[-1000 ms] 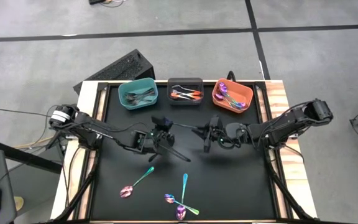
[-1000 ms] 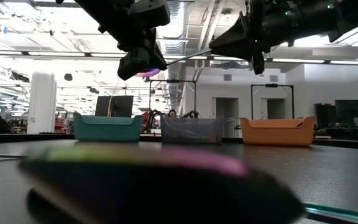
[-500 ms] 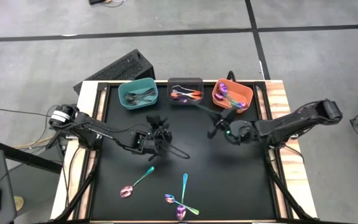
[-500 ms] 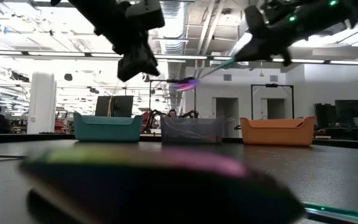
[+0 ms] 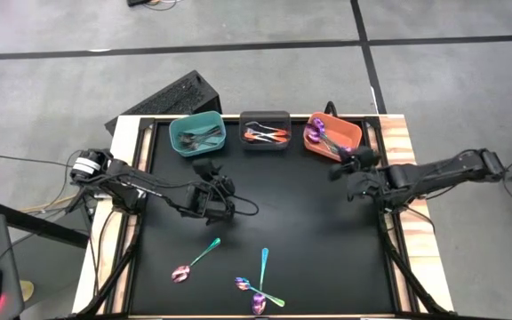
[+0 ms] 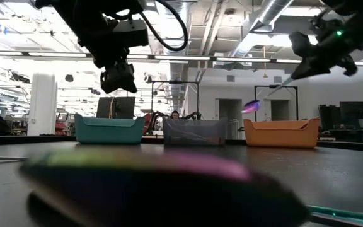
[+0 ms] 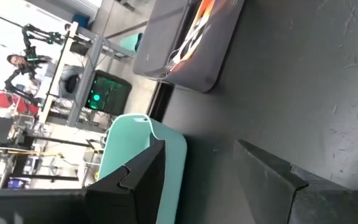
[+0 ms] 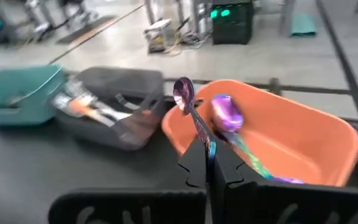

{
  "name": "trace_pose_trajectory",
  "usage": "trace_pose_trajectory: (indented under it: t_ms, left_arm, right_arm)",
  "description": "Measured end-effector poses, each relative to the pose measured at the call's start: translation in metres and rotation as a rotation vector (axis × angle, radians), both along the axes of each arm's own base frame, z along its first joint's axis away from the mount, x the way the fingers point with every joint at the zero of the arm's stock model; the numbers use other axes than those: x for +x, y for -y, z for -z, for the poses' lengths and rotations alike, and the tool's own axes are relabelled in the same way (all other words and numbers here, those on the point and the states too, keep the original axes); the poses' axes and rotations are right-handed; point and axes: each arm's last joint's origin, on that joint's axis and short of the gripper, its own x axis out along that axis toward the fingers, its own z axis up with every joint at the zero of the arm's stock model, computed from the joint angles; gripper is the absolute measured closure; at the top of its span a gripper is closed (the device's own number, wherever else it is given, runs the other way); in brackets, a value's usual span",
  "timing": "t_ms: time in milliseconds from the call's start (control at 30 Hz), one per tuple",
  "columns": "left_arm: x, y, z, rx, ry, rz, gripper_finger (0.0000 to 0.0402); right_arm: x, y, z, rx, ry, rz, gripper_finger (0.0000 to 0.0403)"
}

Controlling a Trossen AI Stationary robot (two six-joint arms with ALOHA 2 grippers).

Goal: Sort silverware by color (type)
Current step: Put the blue spoon into the orange bin

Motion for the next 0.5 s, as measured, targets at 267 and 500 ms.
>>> trace_pose_trajectory:
  t_ms: [267, 500]
  left_arm:
    - [0.000, 0.000, 0.000, -0.002, -0.004, 0.004, 0.0219]
    - [0.003, 0.000, -0.001, -0.004, 0.019, 0.013, 0.0219]
  right_arm:
    - [-0.018, 0.007, 0.029, -0.035, 0.116, 0.172, 0.0397]
    - [-0.022, 0.013, 0.039, -0.051, 0.122, 0.234, 0.0392]
